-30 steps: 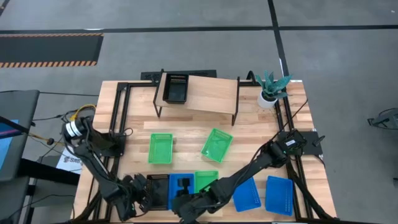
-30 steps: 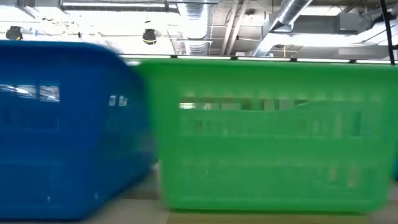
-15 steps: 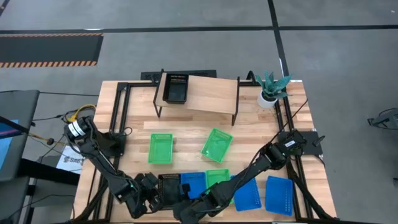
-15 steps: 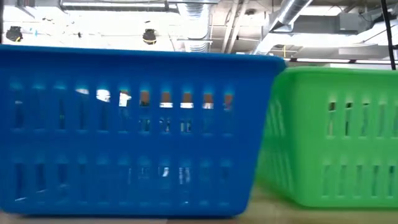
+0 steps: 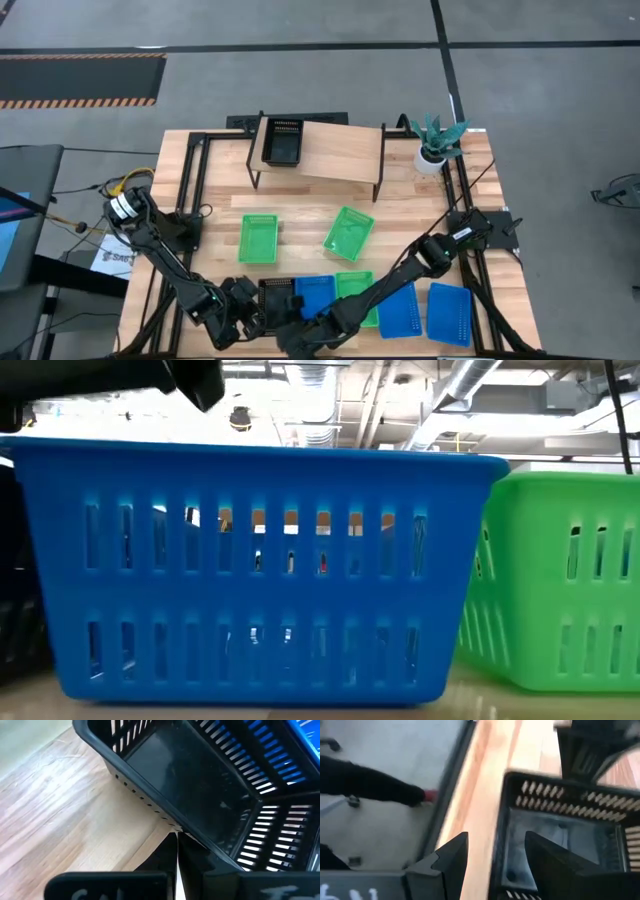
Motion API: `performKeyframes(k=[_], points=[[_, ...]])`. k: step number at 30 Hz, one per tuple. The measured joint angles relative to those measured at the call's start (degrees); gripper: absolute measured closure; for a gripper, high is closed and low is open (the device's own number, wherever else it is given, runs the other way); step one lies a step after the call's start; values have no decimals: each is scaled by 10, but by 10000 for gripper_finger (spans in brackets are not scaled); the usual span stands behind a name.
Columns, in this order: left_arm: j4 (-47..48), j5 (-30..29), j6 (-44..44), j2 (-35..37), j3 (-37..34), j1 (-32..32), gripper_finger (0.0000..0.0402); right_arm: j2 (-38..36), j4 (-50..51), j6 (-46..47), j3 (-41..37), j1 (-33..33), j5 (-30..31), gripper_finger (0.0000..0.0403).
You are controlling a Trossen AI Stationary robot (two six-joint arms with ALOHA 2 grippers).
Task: Stack baskets on shelf by color
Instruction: Stack the top black bin on the black bin on the shelf
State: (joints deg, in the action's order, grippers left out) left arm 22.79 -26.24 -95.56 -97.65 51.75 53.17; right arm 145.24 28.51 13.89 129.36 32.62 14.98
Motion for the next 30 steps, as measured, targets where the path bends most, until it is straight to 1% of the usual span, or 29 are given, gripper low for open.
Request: performKeyframes(k=[4, 14, 16, 23, 30], points=[[-1, -1, 0, 0, 0, 0, 401, 8, 14, 7, 0, -2, 2, 186], [-3, -8, -10, 0, 0, 0, 401, 14, 12, 7, 1, -6, 2, 191], [-3, -10, -10, 0, 0, 0, 401, 14, 12, 7, 1, -8, 2, 203], [-5, -12, -12, 0, 0, 0, 401, 14, 19, -2, 1, -9, -1, 264], [-4, -15, -13, 0, 0, 0, 401, 14, 24, -3, 1, -9, -3, 289]])
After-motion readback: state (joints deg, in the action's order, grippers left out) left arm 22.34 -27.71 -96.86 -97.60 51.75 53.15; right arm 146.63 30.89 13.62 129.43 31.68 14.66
